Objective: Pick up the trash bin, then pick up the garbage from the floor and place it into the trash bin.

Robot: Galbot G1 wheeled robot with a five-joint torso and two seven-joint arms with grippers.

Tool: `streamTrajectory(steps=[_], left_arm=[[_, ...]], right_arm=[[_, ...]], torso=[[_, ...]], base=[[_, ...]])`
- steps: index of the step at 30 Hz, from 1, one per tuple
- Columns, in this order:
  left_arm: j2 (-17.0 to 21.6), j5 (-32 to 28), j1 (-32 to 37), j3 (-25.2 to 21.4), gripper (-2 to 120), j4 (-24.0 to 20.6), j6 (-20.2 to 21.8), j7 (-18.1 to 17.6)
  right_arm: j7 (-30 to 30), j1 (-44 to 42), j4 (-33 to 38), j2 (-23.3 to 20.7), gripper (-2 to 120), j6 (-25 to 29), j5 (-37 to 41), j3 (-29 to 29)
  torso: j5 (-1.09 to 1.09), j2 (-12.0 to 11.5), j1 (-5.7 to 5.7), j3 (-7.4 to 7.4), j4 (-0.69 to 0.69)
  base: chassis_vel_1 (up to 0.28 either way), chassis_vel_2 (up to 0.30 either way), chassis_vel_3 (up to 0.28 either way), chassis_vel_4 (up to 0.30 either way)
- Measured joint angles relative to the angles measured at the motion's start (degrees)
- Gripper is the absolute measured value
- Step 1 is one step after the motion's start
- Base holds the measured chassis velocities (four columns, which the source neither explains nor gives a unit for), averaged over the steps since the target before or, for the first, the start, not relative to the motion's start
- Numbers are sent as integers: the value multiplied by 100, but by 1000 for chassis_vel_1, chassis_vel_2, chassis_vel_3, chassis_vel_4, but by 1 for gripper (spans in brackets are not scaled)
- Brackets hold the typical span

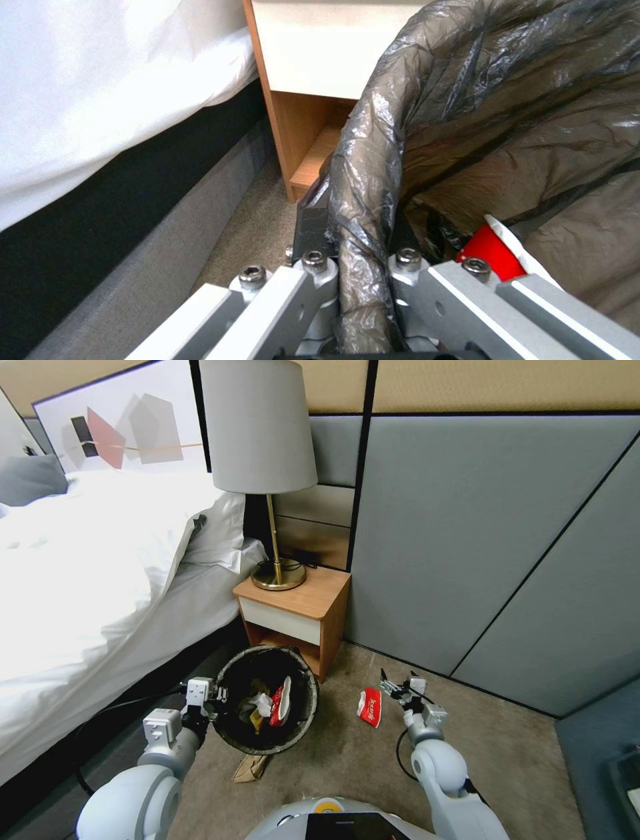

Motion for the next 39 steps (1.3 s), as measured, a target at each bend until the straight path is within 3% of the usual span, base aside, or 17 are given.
streamTrajectory(steps=[10,12,20,23,30,39], left_arm=[[145,-146,-13,7,1,0,40,7],[145,-154,-37,2,1,0,40,14],[229,-171,-50,18,1,0,40,28],[261,-173,-67,18,1,0,41,33],[232,-132,-45,39,1,0,47,37],[227,-52,-66,64,1,0,46,51]], right_arm=[[109,982,-1556,265,100,13,-85,-282],[105,1256,-2130,378,100,145,-189,-284],[22,1665,-3157,447,100,433,-167,-392],[-26,1877,-3897,460,100,662,-53,-542],[-55,2153,-4731,612,100,900,134,-634],[141,2247,-5185,791,100,1029,181,-672]], torso=[[0,0,0,0,-1],[0,0,0,0,0],[0,0,0,0,0],[0,0,0,0,-1],[0,0,0,0,0],[-3,0,-1,-1,-1]], base=[[0,0,0,0],[0,0,0,0],[0,0,0,0],[0,0,0,0],[0,0,0,0],[0,0,0,0]])
